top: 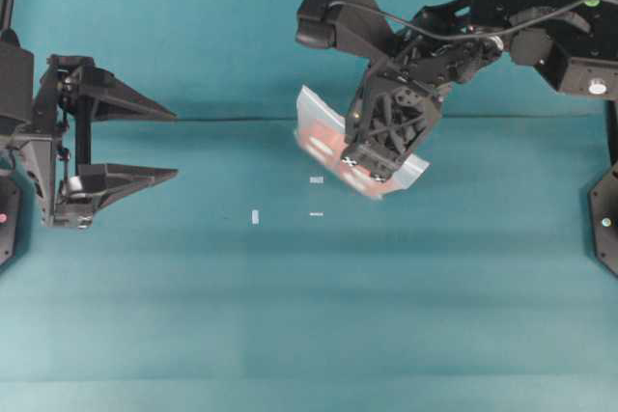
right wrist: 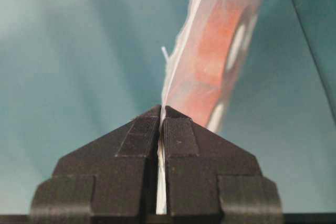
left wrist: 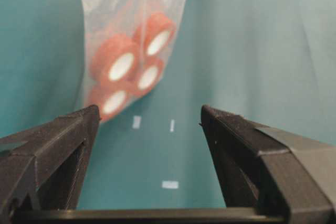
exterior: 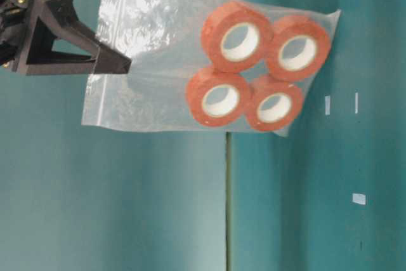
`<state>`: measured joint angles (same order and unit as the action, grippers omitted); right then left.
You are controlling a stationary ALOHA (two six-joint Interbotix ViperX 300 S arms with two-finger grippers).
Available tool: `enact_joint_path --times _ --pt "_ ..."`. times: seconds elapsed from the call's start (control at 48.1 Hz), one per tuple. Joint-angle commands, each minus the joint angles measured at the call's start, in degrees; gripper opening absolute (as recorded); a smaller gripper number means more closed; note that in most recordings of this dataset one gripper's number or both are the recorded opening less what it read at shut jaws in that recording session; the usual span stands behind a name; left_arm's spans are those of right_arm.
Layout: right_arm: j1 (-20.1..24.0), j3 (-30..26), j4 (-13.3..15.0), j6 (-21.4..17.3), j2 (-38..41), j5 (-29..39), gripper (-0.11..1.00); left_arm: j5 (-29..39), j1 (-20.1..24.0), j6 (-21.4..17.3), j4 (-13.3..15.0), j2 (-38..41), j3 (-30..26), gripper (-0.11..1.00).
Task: Hand over the clear zip bag and make it stand upright.
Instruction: 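Lift the bag with the right gripper and swing it upward, then lower the hanging bag toward the table center with the right gripper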
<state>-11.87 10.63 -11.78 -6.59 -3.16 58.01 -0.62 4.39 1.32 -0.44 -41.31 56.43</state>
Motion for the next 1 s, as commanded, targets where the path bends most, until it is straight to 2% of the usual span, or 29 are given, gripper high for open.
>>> enact_joint_path --times 0.0,0.125,0.333,0.52,0.644,0.977 --pt "-0.2 -1.1 -0.3 2.2 -0.8 -0.1 0.01 -0.3 0.1 0.1 -0.1 0.0 -0.8 0.85" --pt "0.0 -1.3 -0.5 5.6 -0.6 -0.1 0.01 -0.3 0.1 0.1 -0.1 0.0 -0.8 0.85" --pt "1.1 -1.0 -2.0 14.2 -0.5 -0.2 0.01 -0.3 0.1 0.2 -0.1 0.2 -0.4 0.85" --pt "2.9 -1.1 -2.1 21.1 -0.2 -0.5 0.01 -0.2 0.1 0.3 -0.1 0.4 -0.4 0.85" --pt "3.5 -1.7 -2.1 23.4 0.4 -0.6 0.01 -0.2 0.1 0.3 -0.1 0.4 -0.4 0.85" --pt "4.6 -1.8 -2.1 25.3 0.4 -0.5 0.01 -0.2 0.2 0.4 -0.1 0.4 -0.4 0.85"
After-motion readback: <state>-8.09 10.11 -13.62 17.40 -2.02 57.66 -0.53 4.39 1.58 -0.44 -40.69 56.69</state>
